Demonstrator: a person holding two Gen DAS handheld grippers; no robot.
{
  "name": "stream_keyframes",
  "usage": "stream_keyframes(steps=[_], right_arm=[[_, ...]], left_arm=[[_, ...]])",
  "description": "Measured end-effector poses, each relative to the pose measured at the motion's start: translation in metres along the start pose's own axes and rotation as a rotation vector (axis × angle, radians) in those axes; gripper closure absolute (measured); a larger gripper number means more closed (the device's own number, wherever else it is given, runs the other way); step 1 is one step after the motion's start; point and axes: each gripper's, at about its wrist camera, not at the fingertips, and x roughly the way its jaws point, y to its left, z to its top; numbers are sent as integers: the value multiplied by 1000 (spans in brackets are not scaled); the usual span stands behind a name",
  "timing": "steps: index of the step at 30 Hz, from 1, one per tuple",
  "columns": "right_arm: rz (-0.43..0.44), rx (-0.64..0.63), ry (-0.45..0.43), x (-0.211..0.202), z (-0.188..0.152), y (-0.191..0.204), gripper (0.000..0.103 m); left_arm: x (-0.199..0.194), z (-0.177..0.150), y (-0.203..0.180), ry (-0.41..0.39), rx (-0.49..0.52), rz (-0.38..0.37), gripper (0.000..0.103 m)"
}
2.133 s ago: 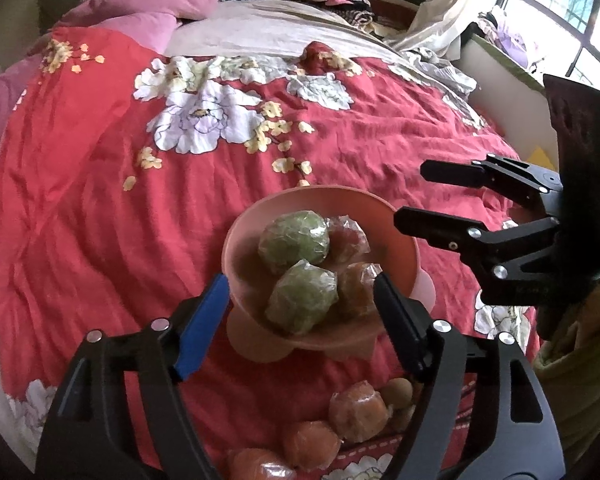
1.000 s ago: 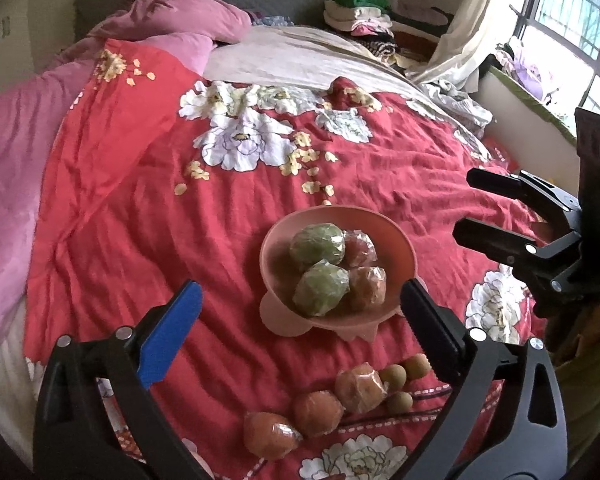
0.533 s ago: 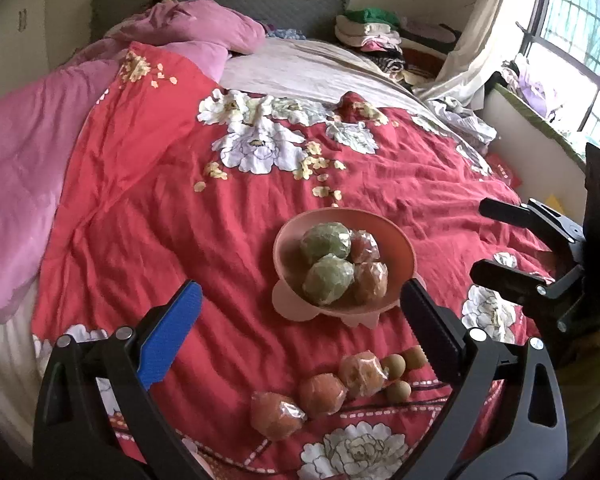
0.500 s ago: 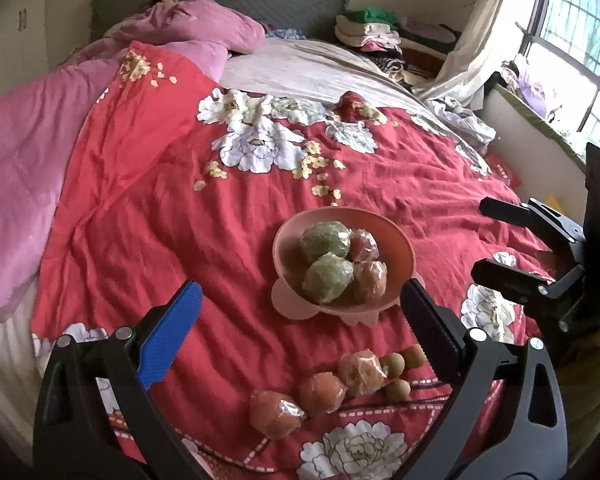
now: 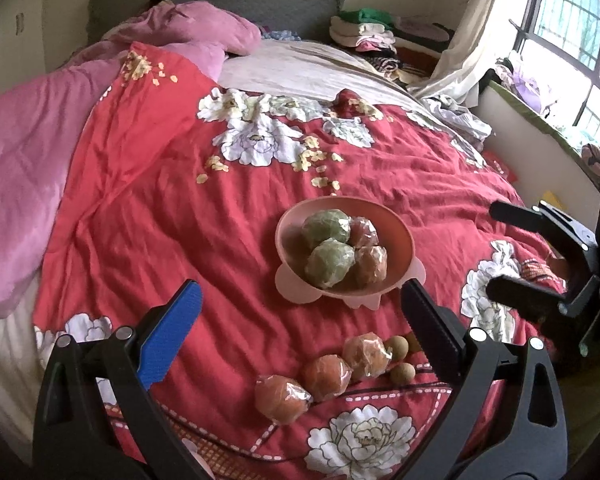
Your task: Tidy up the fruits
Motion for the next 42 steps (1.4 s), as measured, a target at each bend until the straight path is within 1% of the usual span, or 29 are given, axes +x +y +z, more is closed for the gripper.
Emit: stream_keyframes(steps=[13, 22, 32, 42], right_arm=[[-20, 60, 63, 8, -33, 16, 7], [-35, 80, 96, 8, -50, 23, 7], [-56, 88, 128, 10, -63, 34, 7], [-72, 89, 143, 7, -69, 42, 7]], left_arm=[[-5, -10, -3, 2, 36, -10, 10], [-12, -17, 3, -6, 34, -7, 10], [-17, -27, 1, -9, 62, 1, 10], [-20, -37, -5, -1, 80, -9, 10]])
